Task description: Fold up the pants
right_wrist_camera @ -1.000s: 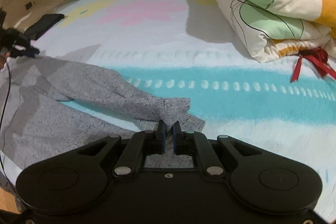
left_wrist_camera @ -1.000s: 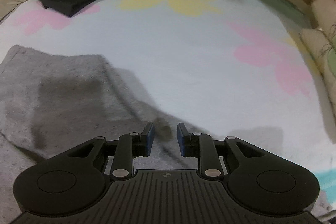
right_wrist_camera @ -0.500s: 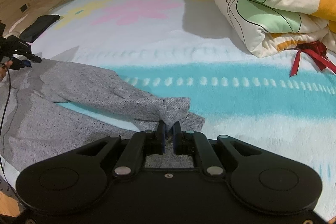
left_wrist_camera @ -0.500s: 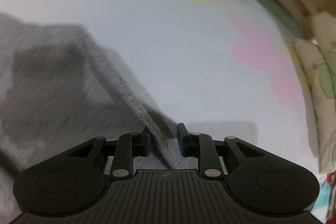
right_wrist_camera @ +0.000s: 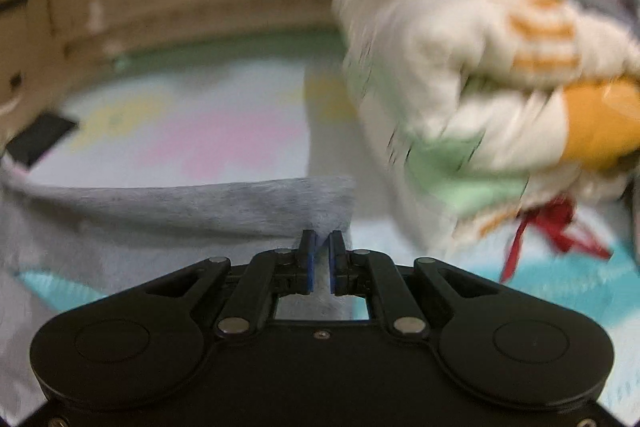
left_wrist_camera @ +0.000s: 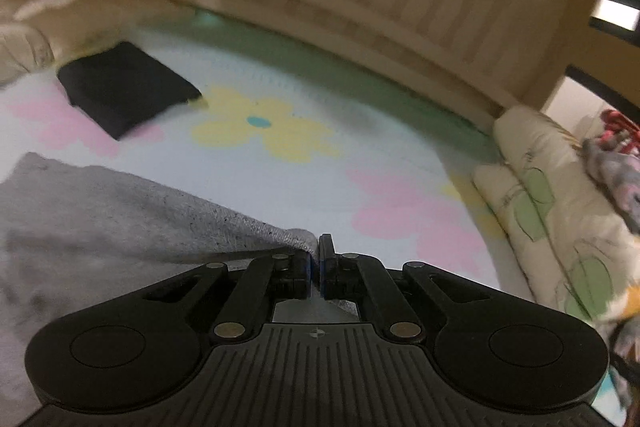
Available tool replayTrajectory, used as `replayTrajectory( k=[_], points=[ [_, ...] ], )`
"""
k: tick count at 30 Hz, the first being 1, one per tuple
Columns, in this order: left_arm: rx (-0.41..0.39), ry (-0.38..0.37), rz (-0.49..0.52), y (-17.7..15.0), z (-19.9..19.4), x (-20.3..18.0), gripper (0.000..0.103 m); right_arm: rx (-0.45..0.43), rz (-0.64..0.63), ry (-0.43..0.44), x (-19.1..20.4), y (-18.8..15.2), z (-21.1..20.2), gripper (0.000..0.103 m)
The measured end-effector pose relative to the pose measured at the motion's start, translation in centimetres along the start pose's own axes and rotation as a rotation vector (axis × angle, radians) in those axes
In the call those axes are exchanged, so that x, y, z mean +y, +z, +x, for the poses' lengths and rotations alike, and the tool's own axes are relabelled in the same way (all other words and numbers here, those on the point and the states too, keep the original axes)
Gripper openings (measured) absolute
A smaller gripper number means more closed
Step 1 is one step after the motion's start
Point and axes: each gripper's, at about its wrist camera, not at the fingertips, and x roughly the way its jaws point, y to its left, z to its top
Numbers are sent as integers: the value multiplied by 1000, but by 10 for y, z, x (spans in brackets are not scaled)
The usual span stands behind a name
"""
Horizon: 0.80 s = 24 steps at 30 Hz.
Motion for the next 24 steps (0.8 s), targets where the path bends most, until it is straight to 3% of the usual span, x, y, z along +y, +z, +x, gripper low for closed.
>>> replayTrajectory(
  k=[2,6,9,11,13,16,21,24],
  points=[
    [43,-11,-5,-20,-8,4,3,25,11,-17,-2,-6,-2,12],
    [173,21,32,-63,-6,16,3,238,10,-84,-2,-44,14,19],
    [224,46,39,-79,6,23,3,304,98,-74,1,-62,13,27],
    [235,61,49,-80,9,28,3,314,195,-23,6,-61,10,63],
    [237,70,58,-81,14,33,3,292,264,-6,12,-58,8,85],
    [256,58,23,-82,20,42,3,291,332,6,18,-51,21,82],
    [260,49,30,-90,12,54,3,362,464,-33,14,-54,58,78],
    [262,43,22,-89,4,59,3,416,513,-44,11,-61,71,66]
  ],
)
